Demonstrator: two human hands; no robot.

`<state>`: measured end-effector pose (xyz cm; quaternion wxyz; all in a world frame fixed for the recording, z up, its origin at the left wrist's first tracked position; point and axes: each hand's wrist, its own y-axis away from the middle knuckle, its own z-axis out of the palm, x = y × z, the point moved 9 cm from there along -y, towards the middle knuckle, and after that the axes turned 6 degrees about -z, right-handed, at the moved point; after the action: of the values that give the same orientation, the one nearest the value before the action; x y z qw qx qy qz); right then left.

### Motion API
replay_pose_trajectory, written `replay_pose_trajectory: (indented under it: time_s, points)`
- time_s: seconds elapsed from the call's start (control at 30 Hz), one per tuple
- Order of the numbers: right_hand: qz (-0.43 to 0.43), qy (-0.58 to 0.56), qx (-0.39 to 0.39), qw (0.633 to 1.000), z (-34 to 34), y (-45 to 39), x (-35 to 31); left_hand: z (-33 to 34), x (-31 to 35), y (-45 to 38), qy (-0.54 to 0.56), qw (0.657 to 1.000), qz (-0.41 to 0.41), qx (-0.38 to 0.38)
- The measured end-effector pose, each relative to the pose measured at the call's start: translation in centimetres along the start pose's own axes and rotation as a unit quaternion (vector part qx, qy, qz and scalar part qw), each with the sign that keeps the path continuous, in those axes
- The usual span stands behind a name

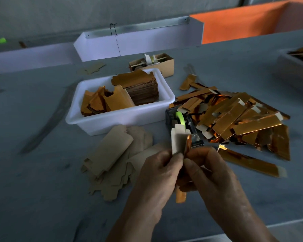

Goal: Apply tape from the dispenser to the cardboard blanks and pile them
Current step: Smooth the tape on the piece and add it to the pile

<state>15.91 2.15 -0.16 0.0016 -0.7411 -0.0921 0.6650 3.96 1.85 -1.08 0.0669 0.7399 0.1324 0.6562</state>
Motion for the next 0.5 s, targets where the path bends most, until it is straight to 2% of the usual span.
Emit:
replay_pose_trajectory:
  time_s: [0.1,0.2,0.27,0.37,0.43,0.5]
  points:
    - [0.037,-0.045,-0.039,0.998,0.3,-0.2,0.7,0.0,0.5,0.2,-0.014,0.998,0.026,-0.047]
    - [0.068,-0.078,-0.050,0.993,0.0,-0.2,0.9,-0.3,0.1,0.1,-0.013,0.998,0.022,-0.051]
    - [0.067,-0.057,-0.018,0.996,-0.7,-0.2,1.0,-0.3,-0.1,0.1,-0.032,0.998,0.014,-0.053]
    - [0.073,-0.012,0.033,0.997,-2.0,-0.2,1.4,0.5,-0.4,0.5,-0.040,0.995,-0.008,-0.094]
    - [0.098,-0.058,0.005,0.994,-1.3,-0.1,1.6,0.7,-0.7,0.5,-0.039,0.994,-0.017,-0.102]
    - [0.113,-0.125,-0.010,0.986,-0.7,0.0,1.4,0.3,-1.1,0.2,-0.033,0.996,-0.032,-0.072]
